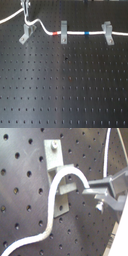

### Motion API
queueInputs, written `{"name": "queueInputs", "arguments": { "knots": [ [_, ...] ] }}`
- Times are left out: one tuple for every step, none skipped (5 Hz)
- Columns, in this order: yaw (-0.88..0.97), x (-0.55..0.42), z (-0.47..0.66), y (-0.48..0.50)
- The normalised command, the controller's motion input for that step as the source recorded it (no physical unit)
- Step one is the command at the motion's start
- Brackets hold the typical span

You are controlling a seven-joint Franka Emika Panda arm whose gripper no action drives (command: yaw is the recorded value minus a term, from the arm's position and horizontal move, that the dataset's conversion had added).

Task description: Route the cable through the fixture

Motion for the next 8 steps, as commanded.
{"name": "queueInputs", "arguments": {
  "knots": [
    [0.07,-0.176,0.00,0.003],
    [0.00,-0.030,0.00,0.001],
    [0.00,-0.201,0.10,-0.068],
    [0.00,-0.021,0.01,0.001],
    [0.00,-0.106,0.23,-0.006],
    [0.00,0.001,0.02,0.000],
    [0.00,0.005,0.28,0.002],
    [0.00,0.001,0.31,0.003]
  ]
}}
